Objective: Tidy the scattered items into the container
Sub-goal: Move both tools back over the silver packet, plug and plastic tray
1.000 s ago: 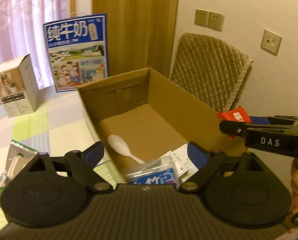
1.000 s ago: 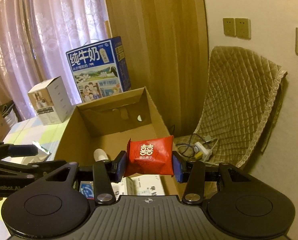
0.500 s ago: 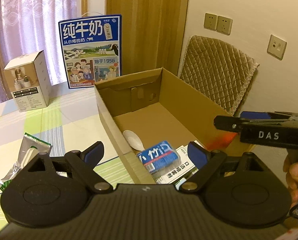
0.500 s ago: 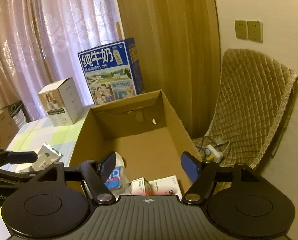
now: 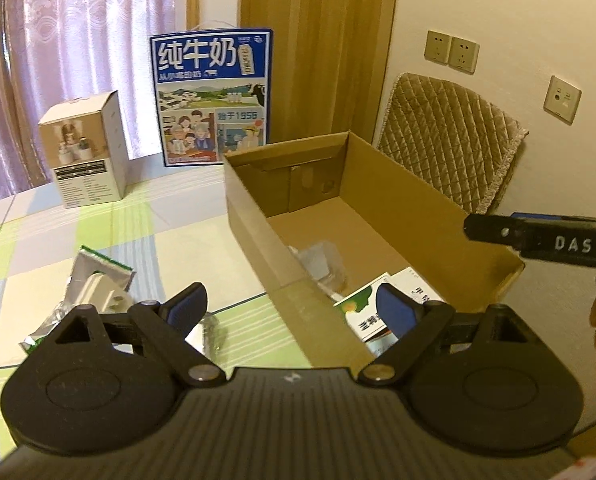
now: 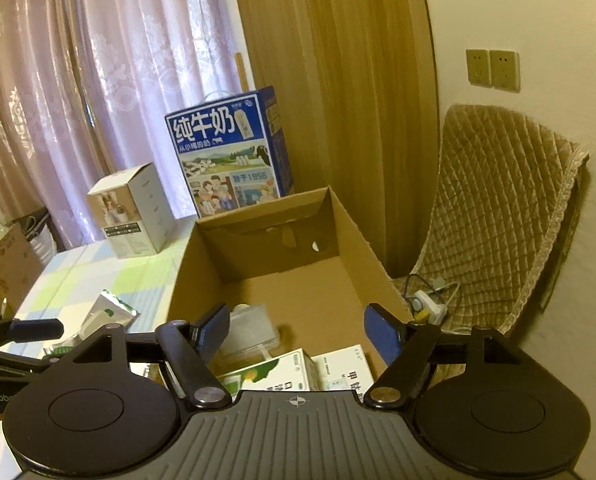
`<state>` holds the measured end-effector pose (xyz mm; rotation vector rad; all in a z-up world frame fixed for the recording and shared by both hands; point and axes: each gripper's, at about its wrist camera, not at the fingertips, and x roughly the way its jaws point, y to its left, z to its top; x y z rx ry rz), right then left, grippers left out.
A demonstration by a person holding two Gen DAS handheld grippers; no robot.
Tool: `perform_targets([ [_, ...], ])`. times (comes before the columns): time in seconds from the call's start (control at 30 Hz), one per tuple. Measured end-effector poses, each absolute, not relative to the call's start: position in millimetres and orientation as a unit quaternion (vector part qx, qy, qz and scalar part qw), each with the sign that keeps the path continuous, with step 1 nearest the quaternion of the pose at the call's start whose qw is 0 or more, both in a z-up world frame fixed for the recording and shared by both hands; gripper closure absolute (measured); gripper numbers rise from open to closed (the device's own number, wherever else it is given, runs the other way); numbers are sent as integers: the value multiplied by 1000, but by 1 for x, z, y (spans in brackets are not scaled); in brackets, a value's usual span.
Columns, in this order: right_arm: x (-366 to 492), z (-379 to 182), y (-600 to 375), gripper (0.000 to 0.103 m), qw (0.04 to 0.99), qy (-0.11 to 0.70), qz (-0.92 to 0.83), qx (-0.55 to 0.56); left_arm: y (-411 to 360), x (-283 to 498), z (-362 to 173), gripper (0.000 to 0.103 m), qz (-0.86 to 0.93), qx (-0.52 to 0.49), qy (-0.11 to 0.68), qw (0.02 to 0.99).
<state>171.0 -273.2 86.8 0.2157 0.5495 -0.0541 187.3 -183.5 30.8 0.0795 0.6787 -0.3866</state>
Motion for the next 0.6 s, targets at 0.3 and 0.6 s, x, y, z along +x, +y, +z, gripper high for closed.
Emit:
perform_targets([
  [0.3,147,101,-245,23,959,261,-8,109,-157,158,38,12,-171,38,331,927],
  [0.6,126,106,-206,18,959,263,22,108,-131,127,46,11,-152,37,333,930],
])
